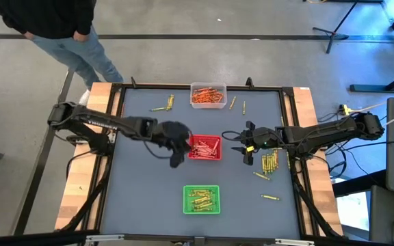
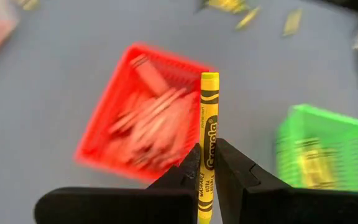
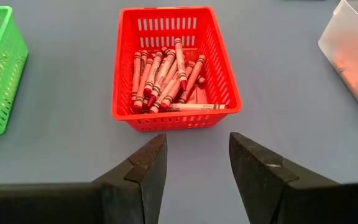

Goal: Sort crayons
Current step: Put the yellow crayon into the green bin

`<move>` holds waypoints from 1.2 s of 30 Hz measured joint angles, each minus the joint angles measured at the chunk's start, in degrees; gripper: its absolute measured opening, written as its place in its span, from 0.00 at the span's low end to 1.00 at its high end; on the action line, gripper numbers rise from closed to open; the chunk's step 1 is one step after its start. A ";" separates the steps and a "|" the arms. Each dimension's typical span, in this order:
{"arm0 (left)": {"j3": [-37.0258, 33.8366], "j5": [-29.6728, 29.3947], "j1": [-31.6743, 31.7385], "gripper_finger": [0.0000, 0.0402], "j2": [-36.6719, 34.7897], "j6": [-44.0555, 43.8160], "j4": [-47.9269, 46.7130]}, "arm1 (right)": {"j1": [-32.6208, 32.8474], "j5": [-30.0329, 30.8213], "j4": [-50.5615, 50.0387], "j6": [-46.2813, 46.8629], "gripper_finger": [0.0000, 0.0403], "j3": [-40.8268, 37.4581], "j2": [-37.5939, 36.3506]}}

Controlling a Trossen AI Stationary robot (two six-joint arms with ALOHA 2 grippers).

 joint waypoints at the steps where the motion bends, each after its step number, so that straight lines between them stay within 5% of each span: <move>1: 0.00 -0.36 -1.54 0.04 0.27 -0.04 2.00 | 0.00 0.00 0.00 -0.01 0.42 0.00 0.00; 13: 0.31 -5.05 -12.89 0.04 8.46 -0.72 16.41 | -0.02 -3.78 0.21 1.85 0.42 0.02 0.00; 21: 8.20 -4.55 -15.68 0.04 16.30 0.36 14.89 | 0.00 -2.79 0.22 1.88 0.42 0.02 0.00; 29: 16.78 -3.91 -17.99 0.04 23.33 -0.21 2.35 | 0.00 -2.48 0.18 2.41 0.42 0.02 0.00; 36: 16.92 4.53 -18.48 0.04 26.19 -2.43 2.36 | 0.00 -2.48 0.00 3.09 0.42 0.02 0.00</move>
